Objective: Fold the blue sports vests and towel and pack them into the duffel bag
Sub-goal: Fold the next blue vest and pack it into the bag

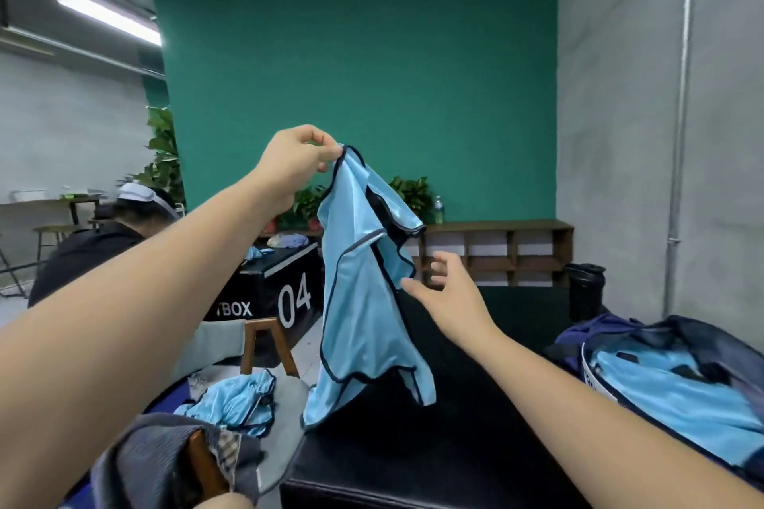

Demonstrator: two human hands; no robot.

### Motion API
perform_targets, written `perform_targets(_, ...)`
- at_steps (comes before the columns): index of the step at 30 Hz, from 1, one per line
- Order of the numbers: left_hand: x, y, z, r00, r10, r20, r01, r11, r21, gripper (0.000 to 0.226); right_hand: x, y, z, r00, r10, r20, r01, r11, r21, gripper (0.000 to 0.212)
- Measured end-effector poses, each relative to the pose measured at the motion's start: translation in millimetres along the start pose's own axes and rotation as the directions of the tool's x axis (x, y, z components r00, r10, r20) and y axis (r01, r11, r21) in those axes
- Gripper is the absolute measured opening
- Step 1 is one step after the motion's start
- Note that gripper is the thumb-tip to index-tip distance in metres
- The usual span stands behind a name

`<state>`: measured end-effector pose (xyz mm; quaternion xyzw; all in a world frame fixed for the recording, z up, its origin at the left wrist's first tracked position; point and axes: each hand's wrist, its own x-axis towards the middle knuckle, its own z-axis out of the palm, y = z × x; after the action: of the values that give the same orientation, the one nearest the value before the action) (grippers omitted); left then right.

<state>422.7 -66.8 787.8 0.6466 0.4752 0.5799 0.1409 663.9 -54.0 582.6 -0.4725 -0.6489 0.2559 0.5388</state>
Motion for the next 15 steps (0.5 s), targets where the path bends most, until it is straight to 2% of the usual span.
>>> perform_targets(2, -8, 16, 1, 0.999, 0.015, 0.040, -0.013, 0.999, -0.041, 0.012, 2, -14, -15, 0.999, 0.000, -0.038, 0.001, 1.000, 0.017, 0.084)
perform_targets(3, -11, 22, 2, 0.998, 0.018, 0.059, -0.015, 0.998, -0.061, 0.012, 3, -19, -21, 0.999, -0.010, -0.043, 0.011, 1.000, 0.015, 0.075)
perform_targets(6, -22, 33, 6, 0.995, 0.032, 0.090, -0.026, 0.997, -0.070, 0.010, 2, -29, -38, 0.994, -0.091, -0.067, 0.085, 0.993, -0.088, 0.023)
perform_targets(8, -29, 35, 8, 0.994, 0.041, 0.097, -0.035, 0.997, -0.065, 0.009, 2, -33, -53, 0.988, -0.122, -0.098, 0.106, 0.982, -0.154, 0.005)
perform_targets(15, -34, 12, 12, 0.995, 0.007, 0.099, -0.007, 1.000, -0.006, 0.015, 12, -68, -123, 0.960, -0.142, -0.241, 0.103, 0.981, -0.167, 0.012)
